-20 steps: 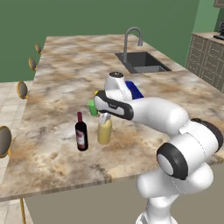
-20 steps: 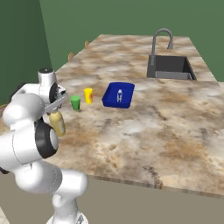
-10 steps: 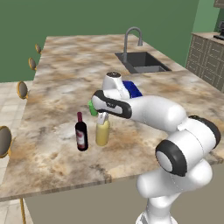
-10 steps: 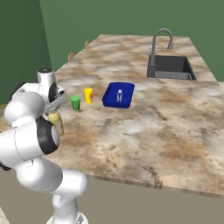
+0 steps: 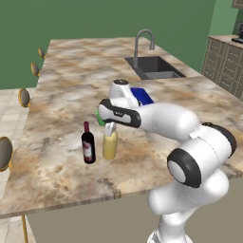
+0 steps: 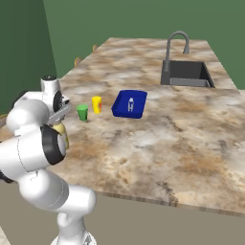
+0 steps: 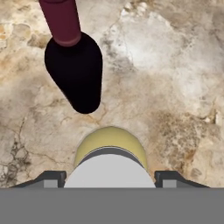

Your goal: Place the drinks on the dining counter in a tight cluster.

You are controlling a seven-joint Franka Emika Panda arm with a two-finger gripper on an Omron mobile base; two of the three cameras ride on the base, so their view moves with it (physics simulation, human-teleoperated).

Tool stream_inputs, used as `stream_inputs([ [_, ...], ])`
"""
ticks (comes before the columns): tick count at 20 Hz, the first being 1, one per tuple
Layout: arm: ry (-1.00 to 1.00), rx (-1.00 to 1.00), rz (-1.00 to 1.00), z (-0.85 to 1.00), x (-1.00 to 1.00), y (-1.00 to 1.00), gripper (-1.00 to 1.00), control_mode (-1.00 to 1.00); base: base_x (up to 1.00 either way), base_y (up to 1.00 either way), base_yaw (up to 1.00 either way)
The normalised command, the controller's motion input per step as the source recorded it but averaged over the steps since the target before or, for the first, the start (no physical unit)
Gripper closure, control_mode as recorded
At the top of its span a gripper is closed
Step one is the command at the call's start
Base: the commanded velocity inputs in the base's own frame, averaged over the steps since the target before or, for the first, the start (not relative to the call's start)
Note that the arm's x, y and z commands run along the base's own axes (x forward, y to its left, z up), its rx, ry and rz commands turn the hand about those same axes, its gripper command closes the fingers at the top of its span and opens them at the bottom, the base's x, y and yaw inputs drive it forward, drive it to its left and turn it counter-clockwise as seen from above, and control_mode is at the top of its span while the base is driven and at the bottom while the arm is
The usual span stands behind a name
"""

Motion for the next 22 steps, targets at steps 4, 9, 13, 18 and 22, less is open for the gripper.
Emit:
stream_inputs([
  [4,0.03,0.0,0.0,-0.31,0.0,0.0,1.0,-1.0,0.0,0.0,0.0],
  [9,0.05,0.0,0.0,-0.06,0.0,0.0,1.0,-1.0,0.0,0.0,0.0],
  [13,0.0,0.0,0.0,0.0,0.0,0.0,-1.0,-1.0,0.0,0.0,0.0],
  [18,0.0,0.0,0.0,0.0,0.0,0.0,-1.0,-1.0,0.0,0.0,0.0],
  [22,0.0,0.0,0.0,0.0,-0.02,0.0,-1.0,-1.0,0.0,0.0,0.0],
])
